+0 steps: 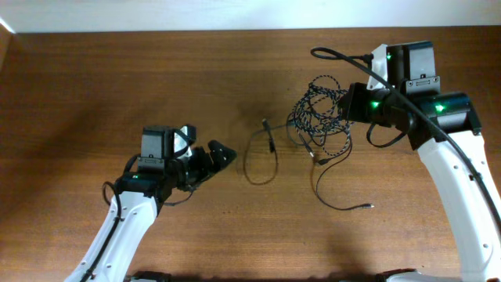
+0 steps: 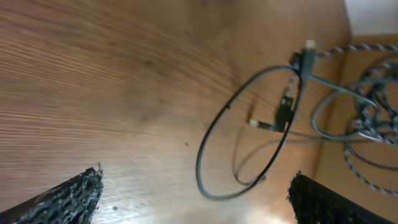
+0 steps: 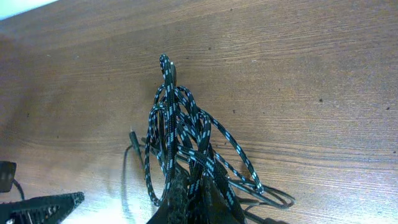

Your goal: Untangle cables

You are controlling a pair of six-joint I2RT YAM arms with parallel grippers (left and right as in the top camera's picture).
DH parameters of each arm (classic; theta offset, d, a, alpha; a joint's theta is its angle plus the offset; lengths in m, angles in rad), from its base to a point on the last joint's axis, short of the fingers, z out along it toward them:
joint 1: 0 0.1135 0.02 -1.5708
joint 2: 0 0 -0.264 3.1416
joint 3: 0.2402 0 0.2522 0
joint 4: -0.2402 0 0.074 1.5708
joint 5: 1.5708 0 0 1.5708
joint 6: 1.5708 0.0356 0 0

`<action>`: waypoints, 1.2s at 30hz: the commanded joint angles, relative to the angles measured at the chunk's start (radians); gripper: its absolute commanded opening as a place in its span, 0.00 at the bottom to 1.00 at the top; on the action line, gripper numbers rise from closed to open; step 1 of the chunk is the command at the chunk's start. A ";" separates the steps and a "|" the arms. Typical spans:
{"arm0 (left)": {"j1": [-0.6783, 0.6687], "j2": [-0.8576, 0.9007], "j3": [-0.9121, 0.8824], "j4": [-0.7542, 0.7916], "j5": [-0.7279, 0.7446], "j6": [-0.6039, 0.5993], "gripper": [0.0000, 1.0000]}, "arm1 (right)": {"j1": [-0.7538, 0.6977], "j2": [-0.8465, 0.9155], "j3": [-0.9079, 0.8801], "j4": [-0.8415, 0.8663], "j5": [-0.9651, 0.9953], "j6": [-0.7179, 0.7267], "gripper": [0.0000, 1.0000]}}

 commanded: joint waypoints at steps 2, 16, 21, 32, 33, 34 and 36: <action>0.001 -0.008 0.004 0.258 0.338 0.333 0.99 | -0.006 -0.008 0.006 0.005 -0.050 -0.060 0.04; 0.039 -0.084 0.004 0.922 0.635 0.338 0.96 | -0.005 -0.008 0.006 0.034 -1.105 -0.546 0.04; -0.042 -0.084 0.004 0.923 0.577 0.323 0.13 | -0.005 -0.008 0.006 0.023 -1.054 -0.547 0.06; -0.035 -0.084 0.004 0.760 0.043 -0.047 0.00 | 0.001 -0.008 0.005 -0.039 -0.609 -0.321 0.66; -0.035 -0.084 0.004 0.808 0.046 -0.060 0.00 | 0.018 -0.008 0.003 -0.041 -0.609 -0.322 0.66; -0.035 -0.084 0.004 0.852 0.048 -0.060 0.00 | 0.058 -0.008 -0.008 -0.037 -0.608 -0.322 0.67; -0.035 -0.084 0.004 0.870 0.049 -0.060 0.00 | 0.146 -0.007 -0.037 -0.007 -0.589 -0.322 0.67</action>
